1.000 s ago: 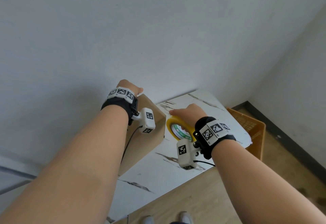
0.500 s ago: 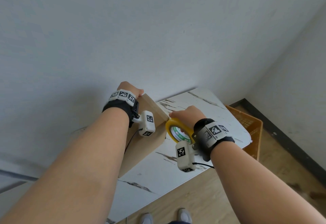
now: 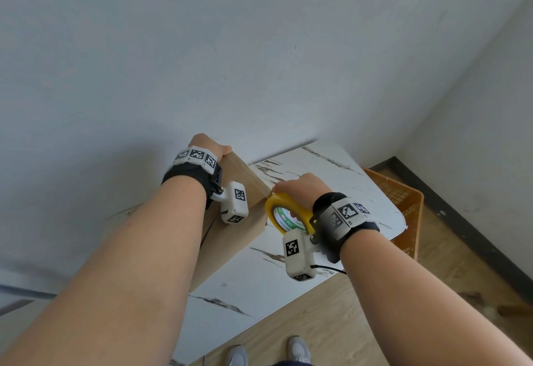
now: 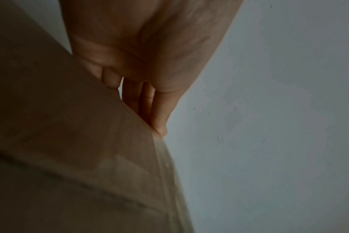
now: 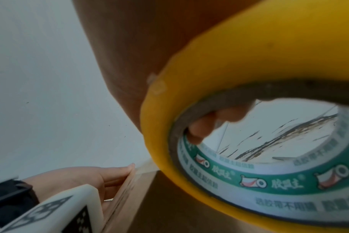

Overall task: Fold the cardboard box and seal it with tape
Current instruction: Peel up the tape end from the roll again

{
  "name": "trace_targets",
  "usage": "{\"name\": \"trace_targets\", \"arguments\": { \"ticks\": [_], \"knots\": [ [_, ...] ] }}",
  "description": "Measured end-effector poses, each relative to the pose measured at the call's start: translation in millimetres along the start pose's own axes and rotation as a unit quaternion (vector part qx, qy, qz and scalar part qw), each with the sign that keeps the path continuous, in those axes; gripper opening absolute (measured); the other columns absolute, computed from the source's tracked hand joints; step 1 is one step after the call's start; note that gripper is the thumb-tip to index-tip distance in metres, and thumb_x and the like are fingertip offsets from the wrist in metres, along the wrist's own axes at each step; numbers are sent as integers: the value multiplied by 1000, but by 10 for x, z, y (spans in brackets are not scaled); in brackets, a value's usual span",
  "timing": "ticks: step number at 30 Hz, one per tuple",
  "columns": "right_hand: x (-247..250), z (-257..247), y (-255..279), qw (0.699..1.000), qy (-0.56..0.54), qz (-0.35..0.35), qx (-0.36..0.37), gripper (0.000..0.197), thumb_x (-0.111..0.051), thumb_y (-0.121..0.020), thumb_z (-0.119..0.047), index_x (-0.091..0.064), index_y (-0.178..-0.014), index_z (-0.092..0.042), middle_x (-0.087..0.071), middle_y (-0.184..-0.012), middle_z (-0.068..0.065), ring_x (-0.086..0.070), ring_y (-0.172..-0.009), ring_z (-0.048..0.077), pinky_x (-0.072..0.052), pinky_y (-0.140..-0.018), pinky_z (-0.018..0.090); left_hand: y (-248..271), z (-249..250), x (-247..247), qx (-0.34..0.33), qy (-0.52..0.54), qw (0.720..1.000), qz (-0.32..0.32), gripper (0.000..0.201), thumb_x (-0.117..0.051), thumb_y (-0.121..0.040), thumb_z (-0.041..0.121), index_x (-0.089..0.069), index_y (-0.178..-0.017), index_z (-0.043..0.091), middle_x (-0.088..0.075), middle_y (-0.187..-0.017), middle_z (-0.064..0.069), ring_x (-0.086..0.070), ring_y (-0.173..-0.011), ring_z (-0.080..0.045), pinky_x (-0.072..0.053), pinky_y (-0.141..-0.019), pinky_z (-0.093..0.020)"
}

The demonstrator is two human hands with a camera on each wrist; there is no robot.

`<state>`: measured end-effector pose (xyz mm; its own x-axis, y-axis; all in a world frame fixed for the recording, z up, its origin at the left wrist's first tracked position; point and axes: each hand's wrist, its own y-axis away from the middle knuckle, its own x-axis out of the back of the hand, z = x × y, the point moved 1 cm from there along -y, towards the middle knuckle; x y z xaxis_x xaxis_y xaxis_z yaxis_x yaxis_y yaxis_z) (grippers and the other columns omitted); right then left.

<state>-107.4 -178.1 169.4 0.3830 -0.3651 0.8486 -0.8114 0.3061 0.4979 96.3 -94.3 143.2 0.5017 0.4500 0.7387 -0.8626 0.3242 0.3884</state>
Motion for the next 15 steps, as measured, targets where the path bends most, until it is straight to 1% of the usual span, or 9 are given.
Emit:
{"name": "trace_targets", "arguments": {
  "ticks": [1, 3, 5, 8, 9, 11, 12, 13, 15],
  "knots": [
    [0, -6, 4, 1000, 3, 0, 1, 22, -62, -78, -24, -69, -98, -17, -71, -80, 10, -70, -73, 25, -60, -77, 36, 30, 17, 1, 4, -10, 1000, 0, 39, -66, -86, 38, -59, -87, 0, -64, -113, -16, -60, -102, -33, -44, -84, -32],
    [-17, 0, -10, 1000, 5, 5, 5, 20, -62, -78, -24, -69, -95, -17, -71, -79, 10, -70, -72, 26, -60, -76, 36, 66, 45, -11, 13, -38, 999, -3, 46, -61, -89, 39, -60, -107, -4, -62, -119, -19, -58, -110, -34, -44, -91, -35],
    [-26, -7, -7, 1000, 7, 13, 5, 18, -63, -79, -22, -68, -96, -18, -70, -78, 9, -69, -72, 27, -60, -75, 37, 133, 104, -14, 7, -55, 998, -5, 49, -53, -95, 38, -57, -119, -4, -59, -126, -20, -55, -116, -34, -42, -96, -35],
    [-51, 14, -16, 1000, 8, 16, 7, 19, -63, -79, -21, -68, -97, -17, -70, -79, 9, -69, -72, 27, -60, -75, 36, 161, 155, -3, 8, -52, 998, -27, 48, -37, -102, 33, -45, -135, -2, -46, -141, -20, -45, -129, -32, -34, -105, -34],
    [-53, 14, -20, 1000, 8, 16, 4, 19, -63, -79, -22, -68, -97, -18, -70, -78, 9, -69, -72, 27, -60, -76, 36, 179, 143, 18, 11, -53, 998, -34, 51, -37, -102, 34, -42, -138, 0, -43, -144, -19, -43, -131, -32, -34, -107, -34],
    [-53, 10, -36, 1000, 13, 18, 2, 20, -63, -78, -23, -67, -96, -18, -69, -75, 8, -68, -70, 26, -60, -76, 36, 139, 77, 55, 26, -77, 996, -27, 57, -55, -92, 41, -47, -135, 3, -49, -138, -18, -50, -124, -33, -41, -100, -36],
    [-54, 5, -44, 1000, 15, 19, 1, 20, -63, -77, -24, -66, -95, -17, -68, -73, 8, -68, -70, 26, -60, -76, 36, 119, 40, 66, 27, -83, 996, 3, 58, -66, -84, 40, -53, -128, 5, -56, -131, -16, -56, -116, -33, -45, -93, -35],
    [-53, 3, -46, 1000, 10, 21, -1, 21, -63, -77, -24, -66, -96, -16, -68, -74, 9, -68, -71, 27, -60, -77, 37, 123, 25, 77, 0, -78, 996, 40, 50, -72, -79, 36, -60, -117, 7, -62, -123, -13, -60, -109, -31, -48, -87, -34],
    [-61, 7, -48, 1000, -14, 18, -10, 24, -62, -77, -22, -66, -100, -15, -70, -81, 12, -69, -75, 29, -60, -78, 38, 134, 49, 57, -82, -86, 990, 71, 18, -70, -81, 21, -71, -98, 14, -69, -109, -7, -63, -102, -27, -50, -85, -32]
  ]
}}
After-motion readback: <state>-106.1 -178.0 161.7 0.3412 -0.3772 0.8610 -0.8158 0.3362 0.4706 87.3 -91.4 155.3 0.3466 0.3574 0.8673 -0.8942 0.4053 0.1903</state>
